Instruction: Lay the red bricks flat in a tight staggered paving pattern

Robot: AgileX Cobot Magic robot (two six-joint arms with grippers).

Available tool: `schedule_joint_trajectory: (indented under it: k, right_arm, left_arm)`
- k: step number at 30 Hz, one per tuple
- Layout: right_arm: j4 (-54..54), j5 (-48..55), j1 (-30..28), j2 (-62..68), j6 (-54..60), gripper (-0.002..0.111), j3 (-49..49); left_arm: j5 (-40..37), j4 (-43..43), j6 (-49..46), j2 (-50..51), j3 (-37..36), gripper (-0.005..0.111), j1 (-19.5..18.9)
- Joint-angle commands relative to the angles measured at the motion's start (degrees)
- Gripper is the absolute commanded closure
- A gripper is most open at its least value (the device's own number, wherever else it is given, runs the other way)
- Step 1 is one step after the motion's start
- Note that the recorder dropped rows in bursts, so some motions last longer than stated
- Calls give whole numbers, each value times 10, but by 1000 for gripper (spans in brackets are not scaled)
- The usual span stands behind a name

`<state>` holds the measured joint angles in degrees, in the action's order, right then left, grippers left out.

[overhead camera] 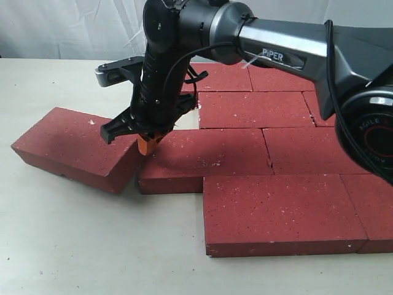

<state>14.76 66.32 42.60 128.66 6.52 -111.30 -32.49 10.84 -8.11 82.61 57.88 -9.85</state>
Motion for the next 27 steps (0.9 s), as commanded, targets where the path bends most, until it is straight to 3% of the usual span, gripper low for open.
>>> schedule_joint_trajectory:
  k: [1, 23, 27]
  right_arm:
    - [-8, -74, 2, 2, 4, 109, 22]
    - [-27, -238, 2, 19, -14, 109, 25]
    - [-1, -225, 2, 19, -28, 109, 25]
  left_arm:
    - [10, 12, 1, 3, -3, 107, -3]
    - [15, 39, 1, 3, -3, 107, -3]
    - [15, 41, 1, 3, -3, 107, -3]
